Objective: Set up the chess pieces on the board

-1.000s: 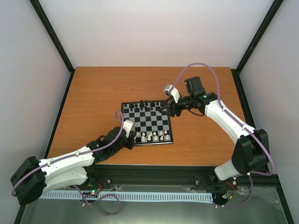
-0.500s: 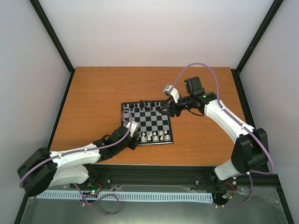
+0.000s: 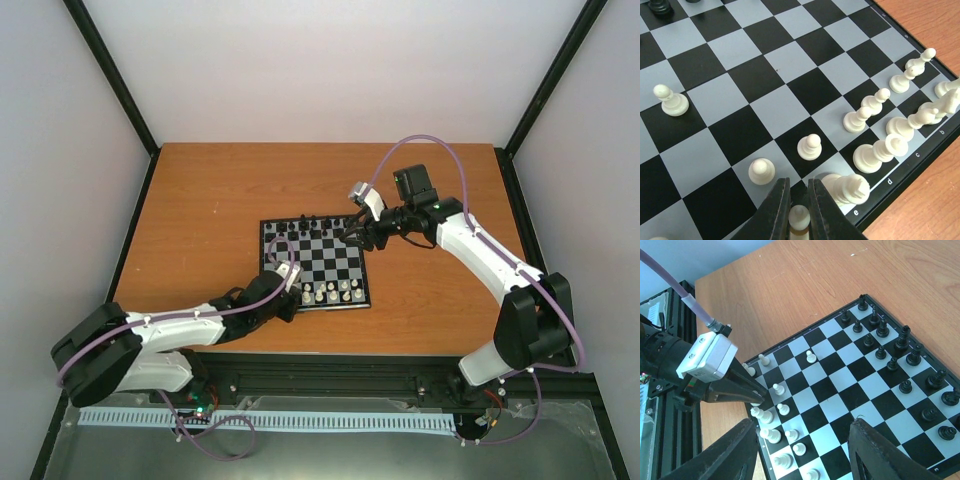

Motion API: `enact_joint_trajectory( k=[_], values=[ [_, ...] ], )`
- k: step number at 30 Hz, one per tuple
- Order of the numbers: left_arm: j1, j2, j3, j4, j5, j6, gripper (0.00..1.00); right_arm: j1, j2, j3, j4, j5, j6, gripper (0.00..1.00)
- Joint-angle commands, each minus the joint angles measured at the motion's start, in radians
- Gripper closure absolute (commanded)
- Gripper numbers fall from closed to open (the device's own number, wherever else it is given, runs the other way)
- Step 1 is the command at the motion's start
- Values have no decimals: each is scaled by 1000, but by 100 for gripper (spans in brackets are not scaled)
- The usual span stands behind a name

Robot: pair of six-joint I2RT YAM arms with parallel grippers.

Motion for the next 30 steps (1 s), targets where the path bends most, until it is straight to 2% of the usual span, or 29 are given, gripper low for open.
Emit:
enact_joint_trajectory(
  k=[1,8,14,23,28,30],
  values=[
    [-12,33,43,40,4,21,90,-8,10,-6,10,-21,-15,50],
    [-12,45,49,41,-9,22,89,-8,12,-7,9,-22,-19,50],
    [-11,37,47,30,-10,17,82,-8,17,-7,6,-26,-20,50],
    [-12,13,51,8,-4,11,78,-8,14,-7,1,-27,-21,50],
    [-12,-112,117,-127,-10,-12,74,-8,5,-7,1,-28,-22,50],
    [-12,-168,174,-232,-77,-48,71,-9,4,-8,1,-30,-23,50]
  ],
)
